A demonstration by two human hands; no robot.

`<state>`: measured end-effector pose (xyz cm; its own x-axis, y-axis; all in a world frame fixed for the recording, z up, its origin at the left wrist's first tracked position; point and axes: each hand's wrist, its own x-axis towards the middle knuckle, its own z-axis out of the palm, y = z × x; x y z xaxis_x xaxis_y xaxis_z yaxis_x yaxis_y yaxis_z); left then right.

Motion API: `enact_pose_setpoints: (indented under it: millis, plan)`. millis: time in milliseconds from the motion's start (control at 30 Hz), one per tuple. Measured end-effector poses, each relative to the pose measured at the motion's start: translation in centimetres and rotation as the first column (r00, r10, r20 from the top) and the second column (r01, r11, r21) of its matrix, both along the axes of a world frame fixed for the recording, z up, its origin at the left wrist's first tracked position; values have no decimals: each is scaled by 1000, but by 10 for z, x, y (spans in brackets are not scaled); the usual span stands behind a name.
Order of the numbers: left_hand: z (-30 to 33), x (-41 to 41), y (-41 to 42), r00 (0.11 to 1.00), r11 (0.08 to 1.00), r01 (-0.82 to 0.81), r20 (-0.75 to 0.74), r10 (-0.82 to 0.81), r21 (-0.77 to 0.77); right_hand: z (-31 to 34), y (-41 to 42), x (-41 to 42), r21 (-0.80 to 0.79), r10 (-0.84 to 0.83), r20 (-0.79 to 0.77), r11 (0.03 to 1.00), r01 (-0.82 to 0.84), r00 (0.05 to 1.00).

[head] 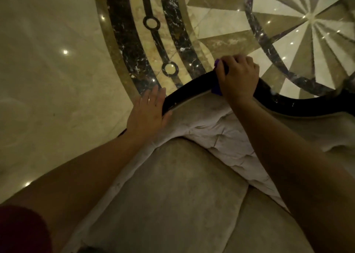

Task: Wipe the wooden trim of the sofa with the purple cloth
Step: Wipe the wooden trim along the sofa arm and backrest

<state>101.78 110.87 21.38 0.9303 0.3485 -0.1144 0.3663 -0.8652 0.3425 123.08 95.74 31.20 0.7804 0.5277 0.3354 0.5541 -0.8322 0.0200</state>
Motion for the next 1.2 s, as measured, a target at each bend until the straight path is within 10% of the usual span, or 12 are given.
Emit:
enact_pose_setpoints:
  millis: [333, 533, 700, 800, 1000, 1100, 1200]
  plan:
    - [-3, 63, -15, 993, 995, 4, 115, -15, 99, -3, 0, -5, 153, -43, 86, 988, 30, 995]
    - [-5, 64, -17, 992, 988, -8, 127, -12, 155, 23, -63, 29, -105, -286, -64, 955, 279, 956]
    - [-4, 65, -18, 996, 993, -21, 93, 10, 118, 60, -134, 52, -674, -368, -40, 697, 247, 929]
    - [-2, 65, -15, 994, 995, -29, 108, 19, 94, 77, -128, 52, -756, -436, -23, 597, 270, 900]
    - [4, 64, -21, 994, 998, -70, 85, 71, -10, 41, -115, 47, -210, -495, -206, 865, 456, 844]
    - [1, 64, -21, 997, 999, -53, 50, 53, 5, 21, -68, 35, 140, -501, -317, 815, 562, 805]
    - [3, 63, -21, 997, 999, -41, 67, 41, 2, 22, -32, 30, 67, -349, -257, 924, 377, 901]
